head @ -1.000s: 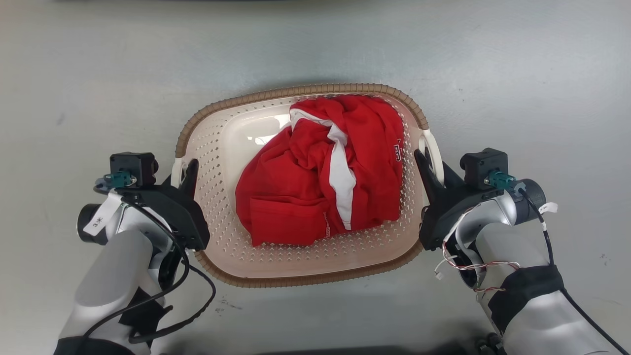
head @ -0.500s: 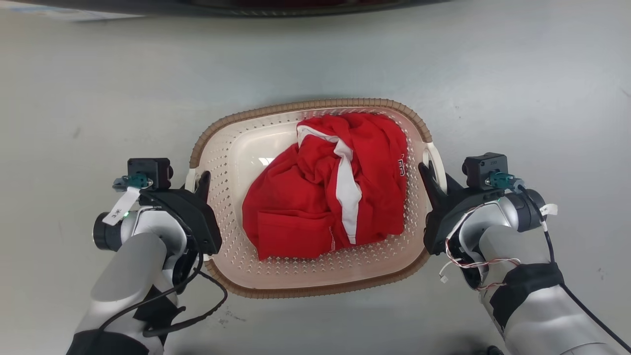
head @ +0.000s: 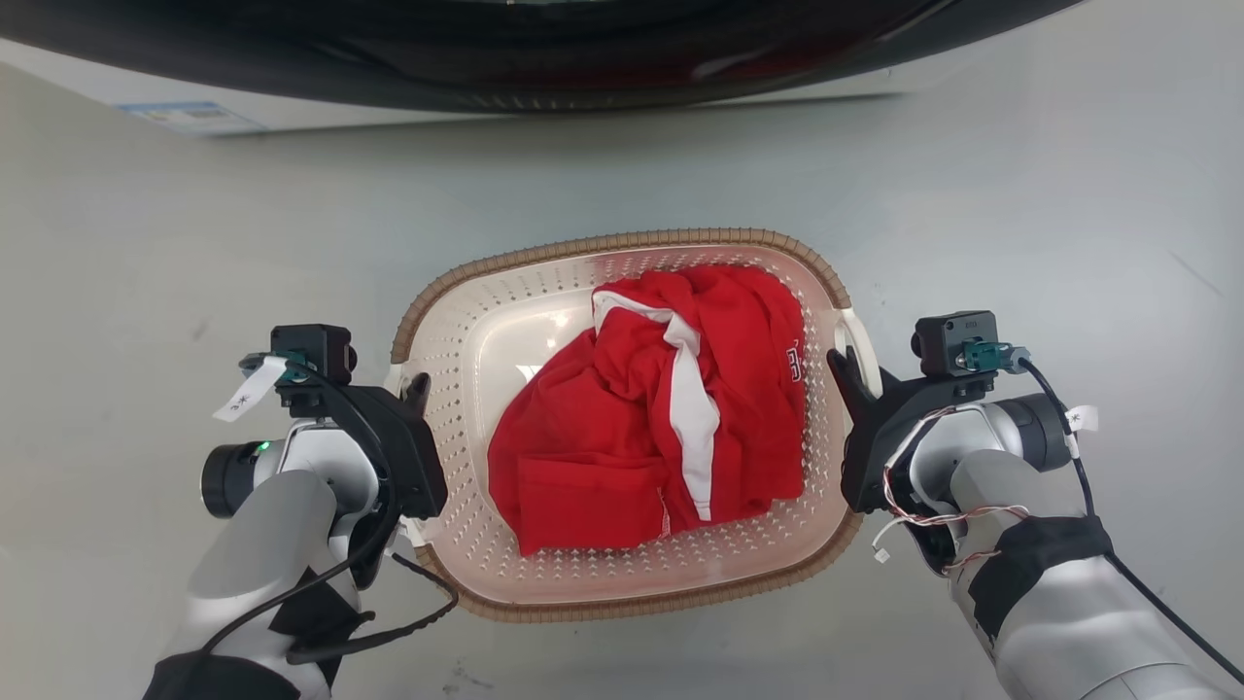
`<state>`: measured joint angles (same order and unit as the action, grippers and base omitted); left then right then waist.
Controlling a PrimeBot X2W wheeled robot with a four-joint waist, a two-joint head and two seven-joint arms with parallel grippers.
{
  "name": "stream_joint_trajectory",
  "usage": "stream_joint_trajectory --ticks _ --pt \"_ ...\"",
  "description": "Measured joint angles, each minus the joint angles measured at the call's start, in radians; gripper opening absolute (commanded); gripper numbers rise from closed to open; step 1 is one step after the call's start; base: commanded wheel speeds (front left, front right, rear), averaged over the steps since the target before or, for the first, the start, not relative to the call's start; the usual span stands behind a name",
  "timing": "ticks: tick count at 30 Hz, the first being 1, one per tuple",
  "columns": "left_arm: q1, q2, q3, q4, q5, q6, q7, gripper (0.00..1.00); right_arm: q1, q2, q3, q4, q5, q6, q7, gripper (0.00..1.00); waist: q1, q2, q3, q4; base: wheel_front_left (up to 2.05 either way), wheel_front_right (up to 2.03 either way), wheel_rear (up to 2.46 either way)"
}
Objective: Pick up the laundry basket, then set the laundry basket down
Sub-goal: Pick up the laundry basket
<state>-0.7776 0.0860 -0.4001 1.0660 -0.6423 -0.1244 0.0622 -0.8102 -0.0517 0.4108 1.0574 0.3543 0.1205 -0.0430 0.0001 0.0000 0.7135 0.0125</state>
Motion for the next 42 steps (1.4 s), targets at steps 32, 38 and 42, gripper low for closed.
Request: stream_joint_trajectory --ticks 32,38,42 --pt "-0.002 0.023 -0.053 0.056 -0.22 0.0 0.369 0.0 -0.015 0.012 0.083 0.099 0.216 0.012 0.304 0.0 -0.0002 0.0 -0.363 -0.023 0.0 0.0 0.0" --pt "0.01 0.023 -0.06 0.068 -0.239 0.001 0.411 0.0 -0.002 0.012 0.091 0.108 0.267 0.012 0.366 0.0 -0.0002 0.0 -0.423 -0.028 0.0 0.0 0.0" --pt "0.027 0.023 -0.067 0.078 -0.25 0.001 0.434 0.0 0.008 0.012 0.098 0.113 0.295 0.012 0.406 0.0 -0.0003 0.0 -0.464 -0.031 0.0 0.0 0.0"
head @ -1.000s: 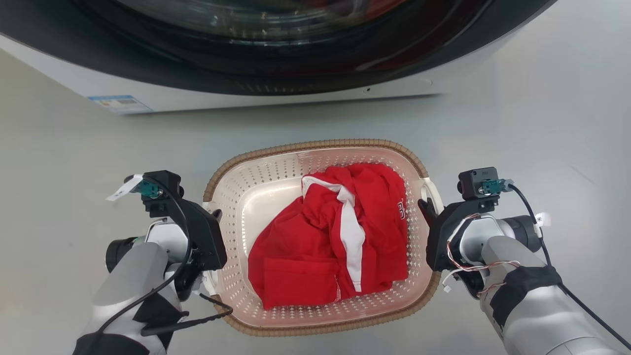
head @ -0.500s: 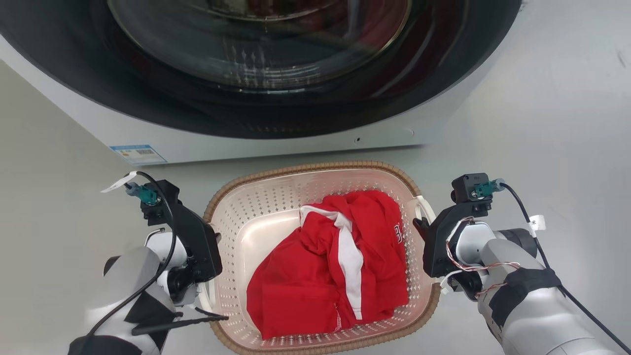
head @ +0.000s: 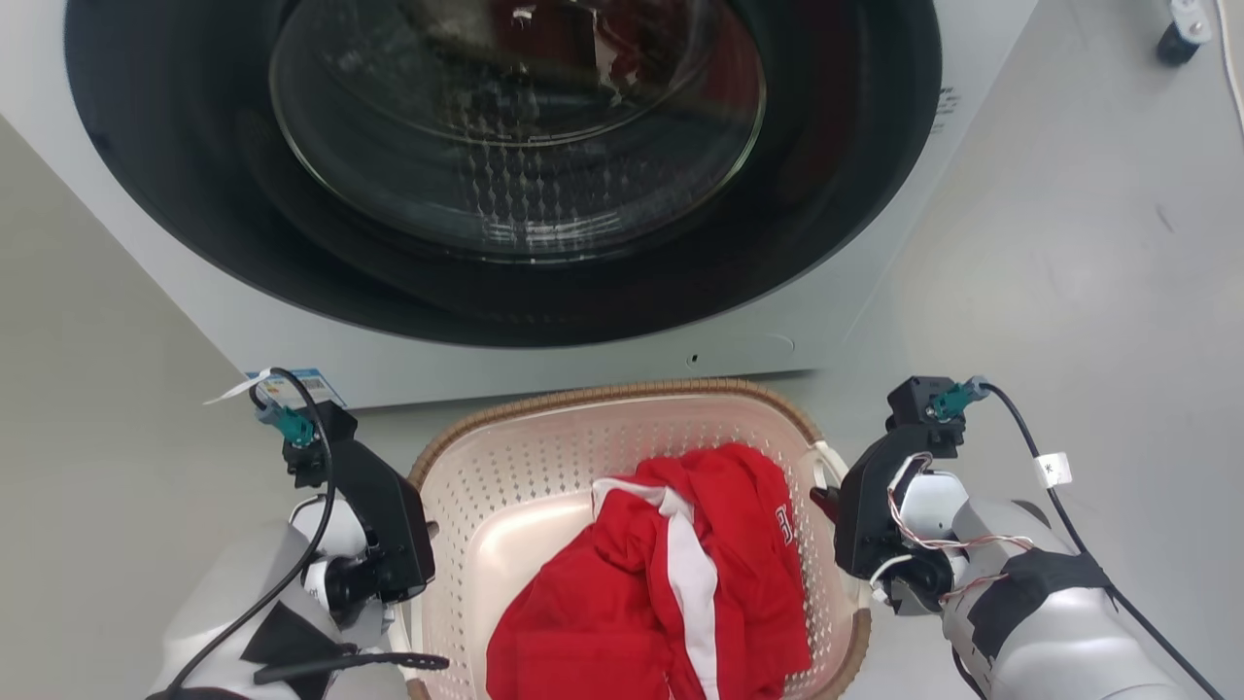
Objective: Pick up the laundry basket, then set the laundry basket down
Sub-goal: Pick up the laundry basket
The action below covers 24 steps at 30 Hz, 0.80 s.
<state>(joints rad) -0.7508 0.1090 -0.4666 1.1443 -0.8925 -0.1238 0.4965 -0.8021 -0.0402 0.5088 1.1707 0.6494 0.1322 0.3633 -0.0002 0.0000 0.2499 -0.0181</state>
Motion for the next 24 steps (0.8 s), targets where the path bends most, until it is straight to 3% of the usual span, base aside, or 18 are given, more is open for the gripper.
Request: stream_joint_trajectory --ticks 24 --pt "0.113 -0.007 -0.023 0.035 -0.066 0.0 0.083 0.0 0.104 0.006 0.027 0.042 0.1 0.0 0.13 0.0 0.0 -0.0001 -0.222 -0.011 0.0 0.0 0.0"
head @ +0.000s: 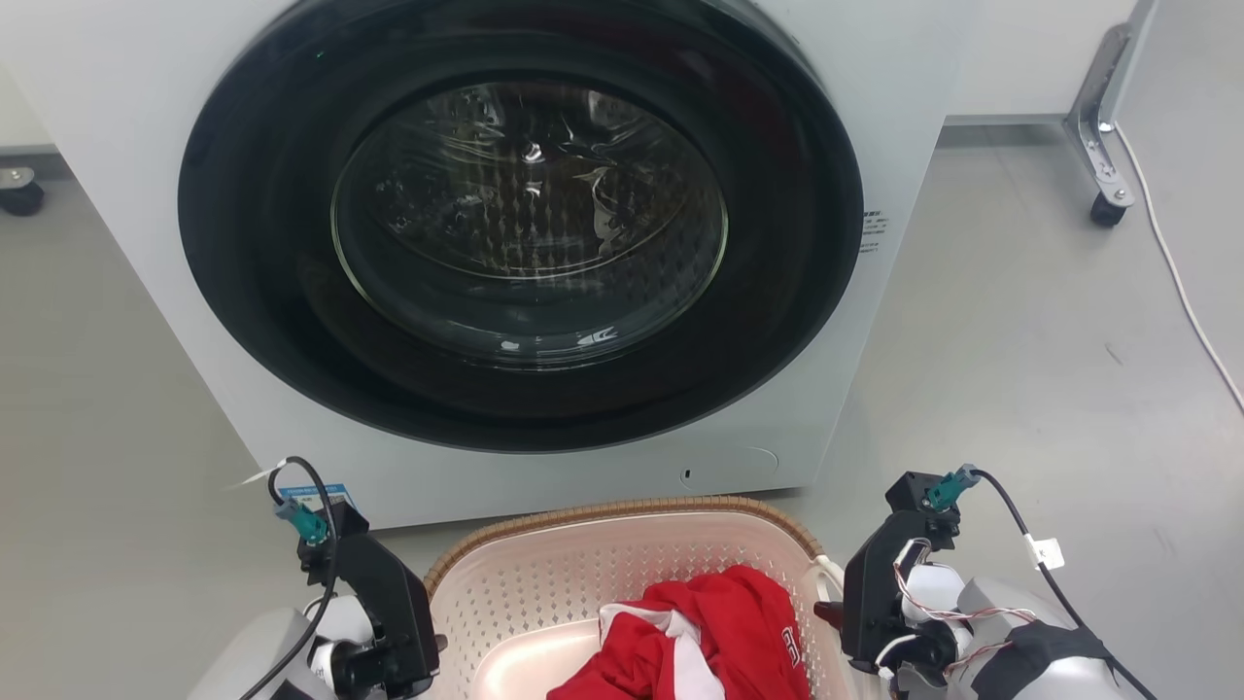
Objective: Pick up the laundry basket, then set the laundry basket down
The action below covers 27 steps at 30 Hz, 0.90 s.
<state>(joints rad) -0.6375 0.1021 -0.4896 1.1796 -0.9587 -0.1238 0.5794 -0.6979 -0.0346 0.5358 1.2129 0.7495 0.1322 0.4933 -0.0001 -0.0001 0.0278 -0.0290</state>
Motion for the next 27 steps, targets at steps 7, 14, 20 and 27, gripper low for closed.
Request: stream_joint_trajectory --ticks 7,14,20,27 --pt "0.012 0.003 -0.006 0.0 -0.019 0.0 0.005 0.0 0.01 0.0 0.005 -0.001 0.017 0.0 0.016 0.0 0.0001 0.0 -0.018 0.0 0.0 0.0 0.0" --pt "0.016 0.007 -0.012 -0.004 -0.025 0.0 0.008 0.0 0.011 0.0 0.014 -0.002 0.028 0.0 0.026 0.0 0.0001 0.0 -0.027 0.004 0.0 0.0 0.0" --pt "0.025 0.008 -0.015 -0.007 -0.029 0.0 0.008 0.0 0.012 -0.001 0.02 -0.003 0.039 0.0 0.031 0.0 0.0001 0.0001 -0.029 0.005 0.0 0.0 0.0" --pt "0.028 0.011 -0.022 -0.012 -0.034 0.0 0.008 0.0 0.013 -0.001 0.028 -0.002 0.056 0.0 0.034 0.0 0.0002 0.0001 -0.03 0.006 0.0 0.0 0.0"
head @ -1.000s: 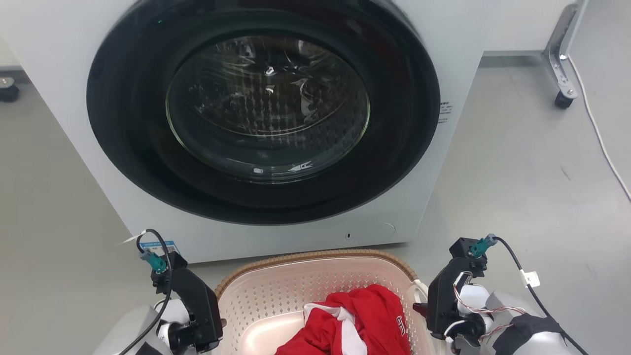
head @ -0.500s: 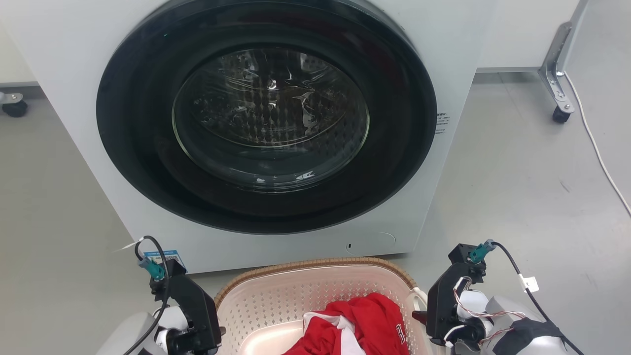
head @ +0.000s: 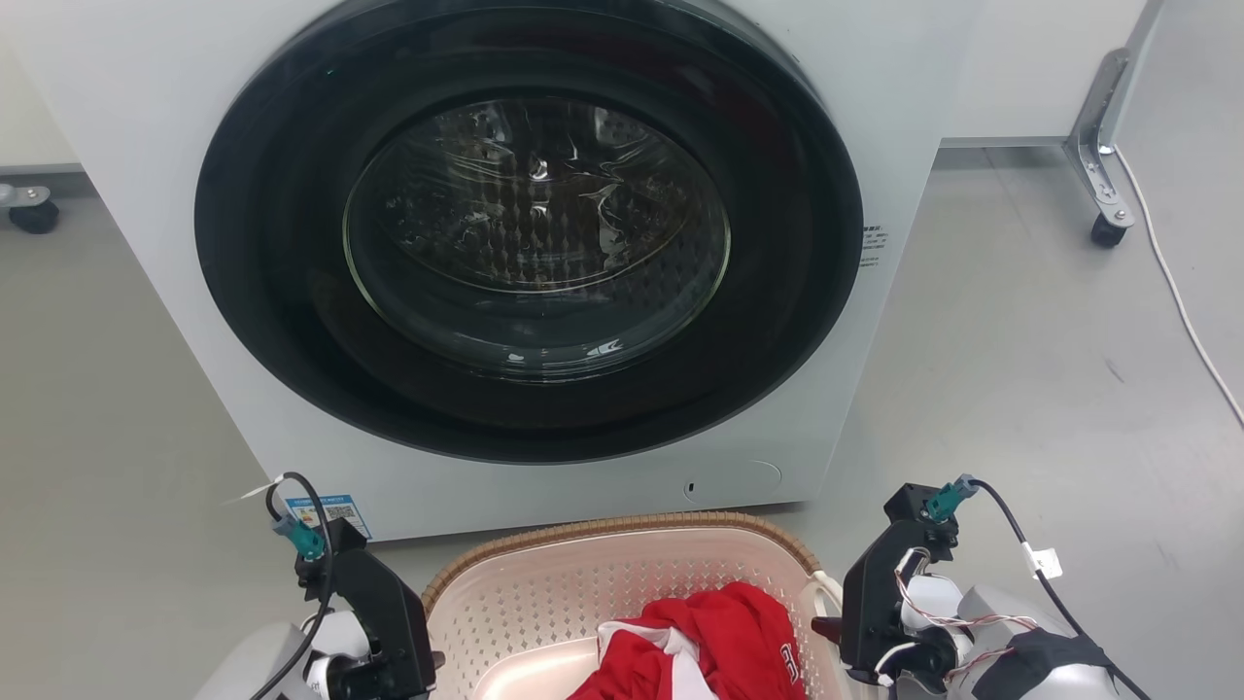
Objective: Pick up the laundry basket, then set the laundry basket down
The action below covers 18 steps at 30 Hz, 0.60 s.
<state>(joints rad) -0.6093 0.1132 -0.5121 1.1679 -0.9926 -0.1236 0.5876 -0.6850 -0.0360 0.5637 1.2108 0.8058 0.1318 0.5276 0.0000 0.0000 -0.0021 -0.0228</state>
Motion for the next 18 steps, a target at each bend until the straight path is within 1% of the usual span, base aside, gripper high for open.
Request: stream_joint_trajectory --ticks 18 --pt "0.0 0.008 -0.027 -0.012 -0.008 0.0 -0.002 0.0 0.0 -0.001 0.012 0.001 0.023 0.0 0.0 0.0 0.0 0.0002 0.0 0.001 0.0 0.0 0.0"
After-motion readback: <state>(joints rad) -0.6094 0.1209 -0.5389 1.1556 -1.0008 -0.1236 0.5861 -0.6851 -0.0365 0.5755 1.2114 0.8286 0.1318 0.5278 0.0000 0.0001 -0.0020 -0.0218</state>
